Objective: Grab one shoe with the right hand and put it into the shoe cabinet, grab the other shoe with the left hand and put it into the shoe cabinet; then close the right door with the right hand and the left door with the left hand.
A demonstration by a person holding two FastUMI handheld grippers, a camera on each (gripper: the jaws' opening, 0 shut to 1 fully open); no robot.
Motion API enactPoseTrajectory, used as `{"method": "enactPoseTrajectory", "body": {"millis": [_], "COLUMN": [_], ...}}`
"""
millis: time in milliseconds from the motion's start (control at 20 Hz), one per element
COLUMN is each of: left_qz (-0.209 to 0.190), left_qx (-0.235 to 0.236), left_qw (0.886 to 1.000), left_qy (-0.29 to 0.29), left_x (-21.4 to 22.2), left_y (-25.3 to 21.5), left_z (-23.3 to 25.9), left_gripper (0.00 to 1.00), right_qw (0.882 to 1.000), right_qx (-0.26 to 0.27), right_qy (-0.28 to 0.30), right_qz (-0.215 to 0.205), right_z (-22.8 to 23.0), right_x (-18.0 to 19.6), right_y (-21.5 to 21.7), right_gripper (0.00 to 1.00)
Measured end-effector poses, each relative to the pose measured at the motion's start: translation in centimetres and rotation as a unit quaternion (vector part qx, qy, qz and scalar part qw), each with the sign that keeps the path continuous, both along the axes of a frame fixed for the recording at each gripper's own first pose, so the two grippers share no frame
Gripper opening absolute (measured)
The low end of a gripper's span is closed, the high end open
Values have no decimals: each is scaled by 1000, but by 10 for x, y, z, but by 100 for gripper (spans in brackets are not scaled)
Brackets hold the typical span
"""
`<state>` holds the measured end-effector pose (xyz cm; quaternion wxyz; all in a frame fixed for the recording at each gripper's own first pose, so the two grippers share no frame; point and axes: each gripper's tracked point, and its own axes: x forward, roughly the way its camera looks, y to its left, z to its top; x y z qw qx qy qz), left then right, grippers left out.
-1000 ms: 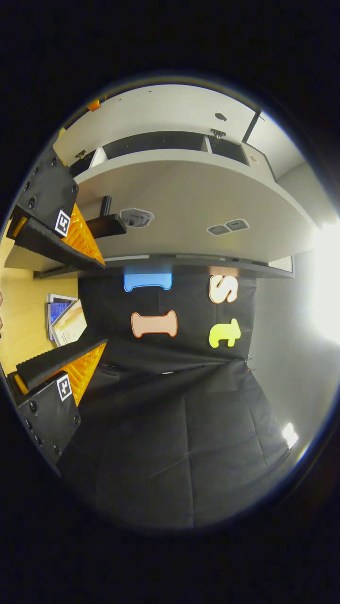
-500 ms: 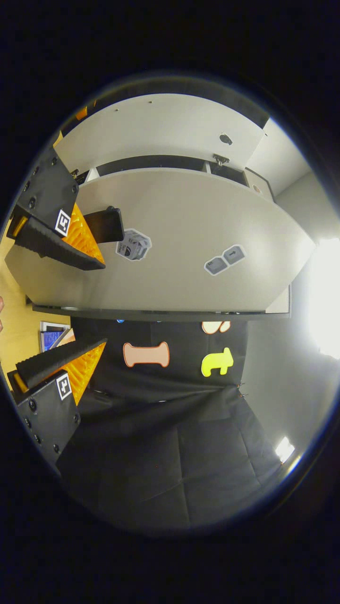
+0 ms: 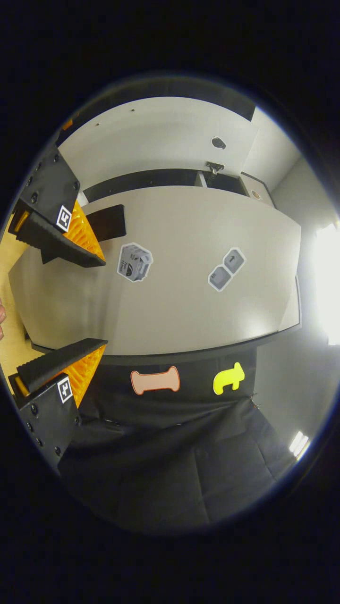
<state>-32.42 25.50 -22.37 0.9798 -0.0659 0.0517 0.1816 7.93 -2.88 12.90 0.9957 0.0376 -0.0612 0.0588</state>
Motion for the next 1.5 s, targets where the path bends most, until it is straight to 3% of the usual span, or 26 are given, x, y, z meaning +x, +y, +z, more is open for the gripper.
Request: {"method": "enactPoseTrajectory", "body": {"millis": [200, 350, 500, 800, 900, 1050, 1300, 1400, 1500], "left_qz": [32, 36, 33, -33, -50, -94, -156, -151, -153], "left_qx": [24, 34, 55, 51, 34, 7, 36, 58, 82], "left_qw": [999, 999, 998, 996, 995, 991, 982, 982, 981], "left_qy": [-6, -14, -28, -69, -82, -97, -98, -100, -90], "left_x": [-1, 9, 25, 85, 105, 129, 152, 151, 152], "left_y": [42, 67, 90, 109, 116, 106, 72, 71, 62], "left_z": [17, 36, 60, 111, 120, 130, 149, 153, 150], "left_gripper": [99, 98, 98, 99, 96, 99, 98, 94, 96], "right_qw": [999, 998, 997, 994, 993, 991, 985, 983, 981], "right_qx": [-19, -19, -17, -20, -11, 1, 3, 6, 7], "right_qy": [17, 39, 45, 40, 37, 33, 82, 94, 102], "right_qz": [-25, -44, -64, -101, -111, -130, -152, -161, -167], "right_z": [-26, -46, -47, -50, -58, -58, -90, -96, -99], "right_x": [-12, -21, -25, -40, -49, -61, -79, -84, -81], "right_y": [-25, -44, -59, -77, -81, -86, -85, -85, -81], "right_gripper": [96, 93, 96, 96, 96, 96, 96, 96, 96]}}
